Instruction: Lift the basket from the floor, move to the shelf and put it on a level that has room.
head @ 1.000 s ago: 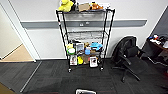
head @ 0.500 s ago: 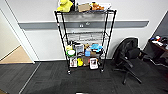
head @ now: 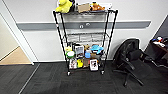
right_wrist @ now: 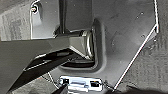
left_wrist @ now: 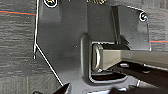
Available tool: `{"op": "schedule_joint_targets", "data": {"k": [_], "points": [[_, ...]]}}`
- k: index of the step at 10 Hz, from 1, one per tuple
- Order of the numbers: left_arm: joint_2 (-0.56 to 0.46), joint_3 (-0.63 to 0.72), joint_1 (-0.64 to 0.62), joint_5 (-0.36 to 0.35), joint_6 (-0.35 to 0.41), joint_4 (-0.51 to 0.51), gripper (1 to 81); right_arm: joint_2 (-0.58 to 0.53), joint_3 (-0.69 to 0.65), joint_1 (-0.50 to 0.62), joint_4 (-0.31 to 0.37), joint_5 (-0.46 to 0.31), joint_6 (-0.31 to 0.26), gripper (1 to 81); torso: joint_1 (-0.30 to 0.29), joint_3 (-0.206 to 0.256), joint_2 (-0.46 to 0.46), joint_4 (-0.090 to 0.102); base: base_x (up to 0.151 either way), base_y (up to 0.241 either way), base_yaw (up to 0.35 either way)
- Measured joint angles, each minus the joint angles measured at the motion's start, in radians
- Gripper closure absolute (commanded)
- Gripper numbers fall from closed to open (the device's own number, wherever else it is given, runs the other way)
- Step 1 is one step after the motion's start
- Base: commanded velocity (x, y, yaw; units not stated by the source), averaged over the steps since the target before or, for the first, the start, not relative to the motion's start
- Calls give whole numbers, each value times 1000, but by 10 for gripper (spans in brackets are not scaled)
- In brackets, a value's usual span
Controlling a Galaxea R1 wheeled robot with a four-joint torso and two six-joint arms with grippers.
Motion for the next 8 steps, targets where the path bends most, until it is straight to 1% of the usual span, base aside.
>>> {"op": "schedule_joint_targets", "data": {"k": [3, 8], "points": [[3, 0, 0, 0, 0, 0, 10, 2, -1, 1, 0, 0, 0, 10, 0, 0, 0, 0, 73, 0, 0], [3, 0, 4, 2, -3, 0, 10, 2, -4, 0, 0, -5, 0, 10, 0, 0, 0, 0, 0, 0, 0]]}}
